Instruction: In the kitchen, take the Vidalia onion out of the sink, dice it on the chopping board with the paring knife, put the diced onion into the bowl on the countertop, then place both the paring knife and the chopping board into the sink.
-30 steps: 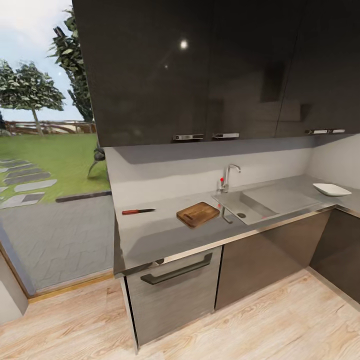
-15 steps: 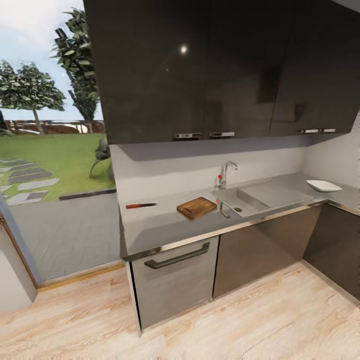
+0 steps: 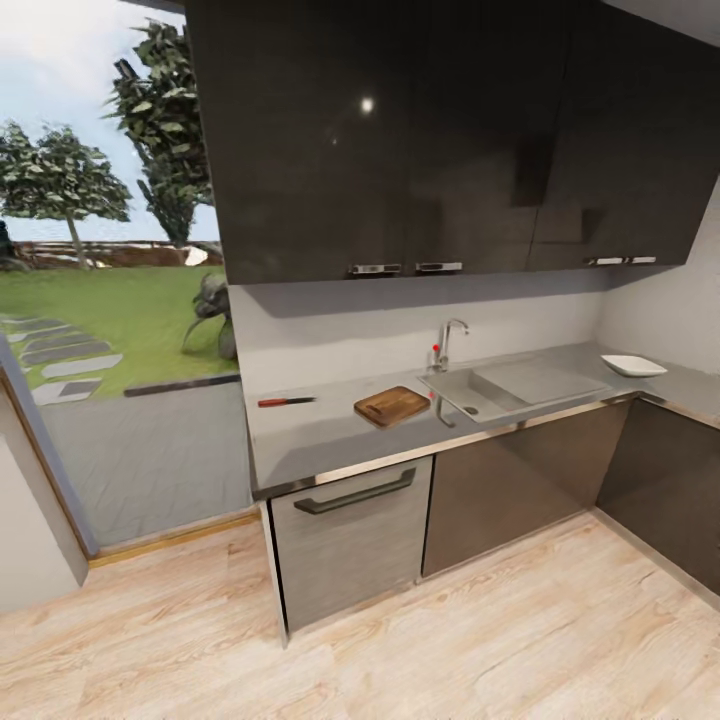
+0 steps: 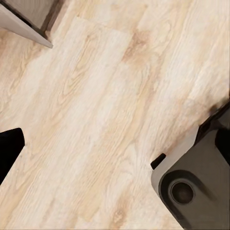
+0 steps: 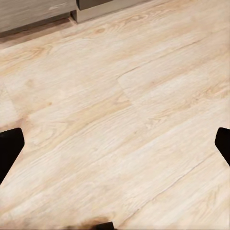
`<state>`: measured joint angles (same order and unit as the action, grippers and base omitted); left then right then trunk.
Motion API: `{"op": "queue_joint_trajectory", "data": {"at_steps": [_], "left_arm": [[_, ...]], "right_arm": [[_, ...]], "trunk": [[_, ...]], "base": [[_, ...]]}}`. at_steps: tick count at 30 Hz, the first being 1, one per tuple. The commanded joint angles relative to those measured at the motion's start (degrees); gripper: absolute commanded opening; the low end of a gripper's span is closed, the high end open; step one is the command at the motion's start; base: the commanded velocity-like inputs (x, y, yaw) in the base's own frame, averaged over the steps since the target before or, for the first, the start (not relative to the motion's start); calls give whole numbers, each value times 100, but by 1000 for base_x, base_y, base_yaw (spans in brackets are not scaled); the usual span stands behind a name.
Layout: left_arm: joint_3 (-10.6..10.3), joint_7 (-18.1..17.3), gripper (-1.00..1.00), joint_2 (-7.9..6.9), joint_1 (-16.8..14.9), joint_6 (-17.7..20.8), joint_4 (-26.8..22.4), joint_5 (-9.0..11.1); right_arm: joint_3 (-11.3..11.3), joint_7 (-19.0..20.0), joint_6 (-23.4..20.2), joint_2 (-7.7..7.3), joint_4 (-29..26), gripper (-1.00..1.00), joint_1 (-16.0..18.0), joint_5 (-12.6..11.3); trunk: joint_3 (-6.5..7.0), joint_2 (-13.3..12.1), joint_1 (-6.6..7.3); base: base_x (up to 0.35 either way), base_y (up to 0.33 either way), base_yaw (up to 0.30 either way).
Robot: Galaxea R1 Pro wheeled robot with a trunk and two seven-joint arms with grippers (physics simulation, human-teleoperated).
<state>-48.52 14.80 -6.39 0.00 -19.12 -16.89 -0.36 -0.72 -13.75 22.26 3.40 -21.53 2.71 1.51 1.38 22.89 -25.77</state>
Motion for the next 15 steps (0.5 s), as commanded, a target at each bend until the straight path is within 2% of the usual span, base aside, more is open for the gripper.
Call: {"op": "queue_joint_trajectory", "data": {"at_steps": [1,3,4,6,7,8,9,10,11,12,14,15], "left_arm": [[-41,348,100,-4,0,37,-169,-5],[-39,709,100,-4,0,124,-364,-6],[-35,1075,100,-4,0,308,-593,-7],[-32,1381,100,-3,0,612,-871,-7],[-30,1588,100,-8,0,1023,-1221,-10],[-29,1660,100,-16,0,1251,-1424,-13],[-26,1717,100,-31,0,1490,-1645,-19],[-19,1787,100,-105,0,1990,-2153,-34],[-9,1782,100,-277,-4,2691,-2999,-68],[-6,1691,100,-380,-6,3077,-3565,-107],[-2,1537,100,-477,-7,3422,-4117,-170],[24,1336,100,-573,-7,3753,-4657,-273]], "right_arm": [[-7,-20,15,3,13,100,1,16],[-7,-18,15,3,18,100,1,16],[-7,-18,15,3,21,100,1,16],[-7,-18,15,3,23,100,1,16],[-7,-18,15,3,26,100,1,16],[-7,-19,15,3,26,100,1,16],[-7,-20,15,3,26,100,1,16],[-7,-21,15,3,29,100,1,16],[-7,-19,15,3,32,100,1,16],[-7,-17,15,3,33,100,1,16],[-7,-17,15,3,34,100,1,16],[-7,-19,15,3,34,100,1,16]], "trunk": [[-1,3,-2],[-1,3,-2],[-1,3,-2],[-1,3,-2],[-1,3,-2],[-1,3,-2],[-1,3,-2],[-1,3,-2],[-1,3,-2],[-1,3,-2],[-1,3,-2],[-1,3,-2]], "base": [[-17,0,0],[-12,0,0],[-7,0,0],[-5,0,0],[-3,0,0],[-2,0,0],[-2,0,0],[-1,0,0],[0,0,0],[0,0,0],[0,0,0],[0,0,0]]}}
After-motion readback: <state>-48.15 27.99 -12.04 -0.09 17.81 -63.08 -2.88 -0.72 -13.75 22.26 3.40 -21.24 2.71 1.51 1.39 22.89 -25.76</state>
